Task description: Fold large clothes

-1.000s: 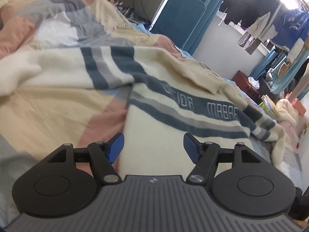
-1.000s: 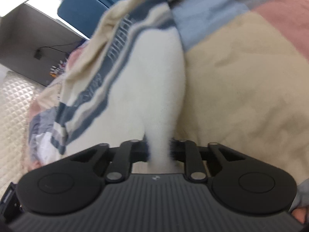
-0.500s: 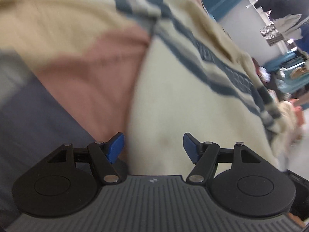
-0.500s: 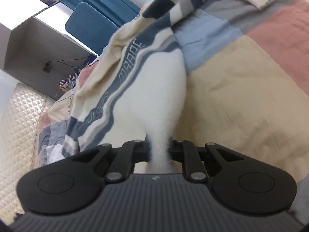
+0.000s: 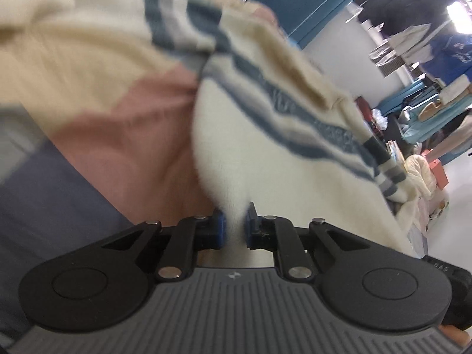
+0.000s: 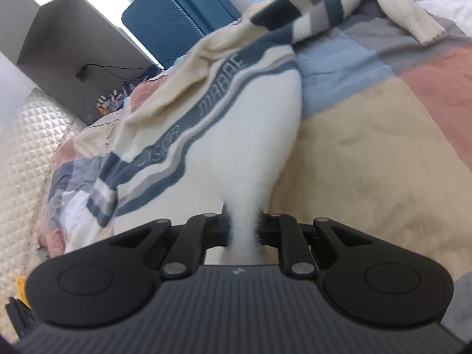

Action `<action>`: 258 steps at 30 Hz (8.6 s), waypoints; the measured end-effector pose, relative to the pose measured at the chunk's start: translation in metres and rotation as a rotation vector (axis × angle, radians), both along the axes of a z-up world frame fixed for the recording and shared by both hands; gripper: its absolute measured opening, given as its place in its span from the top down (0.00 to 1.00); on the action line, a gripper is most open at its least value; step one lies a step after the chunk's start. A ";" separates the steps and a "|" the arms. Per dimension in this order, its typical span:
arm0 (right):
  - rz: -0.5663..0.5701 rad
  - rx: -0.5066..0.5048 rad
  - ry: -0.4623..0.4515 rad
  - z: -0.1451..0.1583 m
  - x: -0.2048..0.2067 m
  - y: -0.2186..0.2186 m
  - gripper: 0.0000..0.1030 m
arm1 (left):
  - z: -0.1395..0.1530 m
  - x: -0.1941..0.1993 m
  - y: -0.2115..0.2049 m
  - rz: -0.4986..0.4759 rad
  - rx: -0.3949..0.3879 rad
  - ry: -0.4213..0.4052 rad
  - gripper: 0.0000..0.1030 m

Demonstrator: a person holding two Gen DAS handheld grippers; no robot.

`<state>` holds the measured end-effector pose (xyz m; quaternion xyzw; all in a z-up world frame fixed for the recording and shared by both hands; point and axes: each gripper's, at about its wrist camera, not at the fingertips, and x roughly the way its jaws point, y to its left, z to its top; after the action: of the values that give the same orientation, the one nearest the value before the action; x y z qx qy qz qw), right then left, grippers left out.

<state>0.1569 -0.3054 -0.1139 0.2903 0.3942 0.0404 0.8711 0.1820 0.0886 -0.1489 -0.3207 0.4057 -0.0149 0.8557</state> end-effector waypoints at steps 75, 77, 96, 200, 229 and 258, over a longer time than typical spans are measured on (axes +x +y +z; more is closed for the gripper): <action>0.095 -0.551 -0.326 -0.072 0.396 0.165 0.54 | -0.069 0.177 0.045 -0.004 0.180 -0.228 0.38; 0.110 -0.534 -0.326 -0.067 0.383 0.163 0.54 | -0.067 0.176 0.046 -0.008 0.180 -0.223 0.38; 0.174 -0.573 -0.324 0.022 0.147 0.084 0.54 | -0.006 0.099 0.033 -0.044 0.177 -0.275 0.38; -0.709 0.063 -0.261 -0.086 0.165 -0.363 0.27 | -0.041 0.096 -0.061 -0.191 0.390 -0.105 0.38; -0.261 -0.397 -0.712 0.160 0.170 -0.188 0.83 | -0.020 0.084 -0.029 -0.120 0.274 -0.145 0.37; 0.861 -0.794 -0.520 -0.023 0.023 0.289 0.81 | 0.013 0.054 0.107 0.116 0.052 -0.286 0.36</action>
<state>0.1795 -0.0161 -0.1367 -0.2580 0.2363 0.3066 0.8852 0.2355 0.1953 -0.1357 -0.3162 0.2609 -0.0005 0.9121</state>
